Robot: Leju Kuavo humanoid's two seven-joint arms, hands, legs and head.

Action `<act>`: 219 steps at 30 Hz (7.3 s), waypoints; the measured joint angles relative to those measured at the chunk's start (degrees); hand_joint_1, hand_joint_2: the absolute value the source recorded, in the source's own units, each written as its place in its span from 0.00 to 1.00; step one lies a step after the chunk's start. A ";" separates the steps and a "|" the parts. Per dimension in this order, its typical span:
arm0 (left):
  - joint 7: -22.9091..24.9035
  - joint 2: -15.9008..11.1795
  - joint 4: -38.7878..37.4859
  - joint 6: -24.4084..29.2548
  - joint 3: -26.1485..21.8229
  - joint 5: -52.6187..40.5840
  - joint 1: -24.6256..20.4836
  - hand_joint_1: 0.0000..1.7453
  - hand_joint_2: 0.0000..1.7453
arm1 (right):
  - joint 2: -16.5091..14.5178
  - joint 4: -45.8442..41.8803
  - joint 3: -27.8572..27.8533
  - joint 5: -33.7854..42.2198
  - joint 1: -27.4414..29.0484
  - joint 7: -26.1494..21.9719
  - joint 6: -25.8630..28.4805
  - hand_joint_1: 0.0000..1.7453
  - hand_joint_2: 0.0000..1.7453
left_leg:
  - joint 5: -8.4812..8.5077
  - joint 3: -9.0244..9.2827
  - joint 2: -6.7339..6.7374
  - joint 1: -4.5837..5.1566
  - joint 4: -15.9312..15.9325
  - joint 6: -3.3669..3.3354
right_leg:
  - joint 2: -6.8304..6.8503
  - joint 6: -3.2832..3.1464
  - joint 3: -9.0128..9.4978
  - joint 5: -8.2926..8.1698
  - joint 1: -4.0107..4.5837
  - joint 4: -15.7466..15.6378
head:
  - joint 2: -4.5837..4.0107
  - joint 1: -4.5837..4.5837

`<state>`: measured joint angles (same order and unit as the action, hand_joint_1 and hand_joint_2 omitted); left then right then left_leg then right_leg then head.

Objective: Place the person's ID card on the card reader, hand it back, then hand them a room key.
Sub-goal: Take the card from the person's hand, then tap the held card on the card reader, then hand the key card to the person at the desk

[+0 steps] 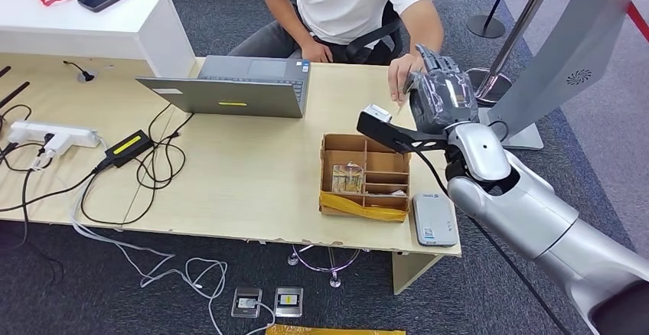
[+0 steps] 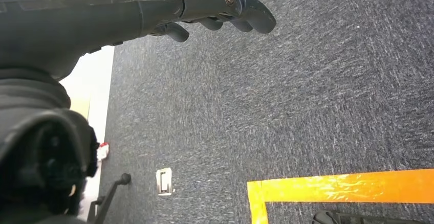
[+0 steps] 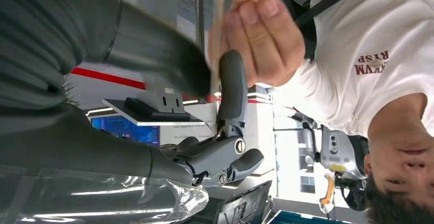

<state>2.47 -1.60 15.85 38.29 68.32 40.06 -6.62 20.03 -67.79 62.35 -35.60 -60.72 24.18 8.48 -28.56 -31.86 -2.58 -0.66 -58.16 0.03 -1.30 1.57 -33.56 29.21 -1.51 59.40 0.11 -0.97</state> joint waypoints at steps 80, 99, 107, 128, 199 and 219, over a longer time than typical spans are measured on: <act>-0.52 0.17 -0.04 0.17 -4.63 -4.56 0.50 0.00 0.00 | 10.36 -7.25 -16.48 -0.75 30.29 -0.42 5.89 1.00 1.00 | -0.15 0.25 0.50 -0.05 -0.01 0.10 | -0.47 -0.04 0.11 -0.04 0.06 -0.12 | 0.00 0.01; -0.57 0.36 -0.02 0.17 -8.42 -6.50 0.60 0.00 0.00 | 4.34 0.57 -15.43 1.66 30.05 -4.60 6.83 1.00 1.00 | -0.15 0.24 0.48 -0.06 0.00 0.11 | -0.45 -0.04 0.11 -0.04 0.06 -0.12 | 0.00 0.01; -0.57 0.60 -0.02 0.17 -9.06 -6.81 0.62 0.00 0.00 | 3.32 2.23 -14.97 1.88 30.14 -4.94 6.88 1.00 1.00 | -0.15 0.25 0.48 -0.06 0.00 0.11 | -0.45 -0.04 0.11 -0.04 0.06 -0.12 | 0.00 0.02; -0.57 0.85 0.46 0.17 -10.69 -10.33 0.94 0.00 0.00 | 1.90 6.99 -15.03 5.04 30.10 -6.56 8.80 1.00 1.00 | -0.15 0.28 0.49 -0.06 0.00 0.11 | -0.46 -0.04 0.12 -0.04 0.06 -0.12 | 0.00 0.01; 7.78 1.03 5.91 0.01 -15.68 -29.17 0.57 0.00 0.00 | 4.13 3.14 -19.30 -4.29 6.60 2.54 0.23 1.00 1.00 | -0.10 0.33 0.54 -0.05 -0.01 0.11 | -0.51 -0.06 0.22 -0.13 0.06 -0.09 | 0.00 0.01; 8.86 -0.24 7.80 -0.22 -11.94 -27.41 -0.65 0.00 0.00 | -3.69 15.62 -11.91 -6.01 -2.83 -0.34 -0.38 0.24 1.00 | -0.10 0.29 0.46 -0.07 -0.01 0.11 | -0.46 -0.06 0.18 -0.13 0.07 -0.09 | 0.00 0.01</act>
<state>11.33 -1.84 23.65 38.07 56.38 12.66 -7.27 16.34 -52.16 50.45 -41.62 -63.55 23.83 8.10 -28.66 -31.57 -2.12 -0.73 -58.17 0.15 -1.76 1.52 -33.37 29.08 -1.43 59.31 0.11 -0.96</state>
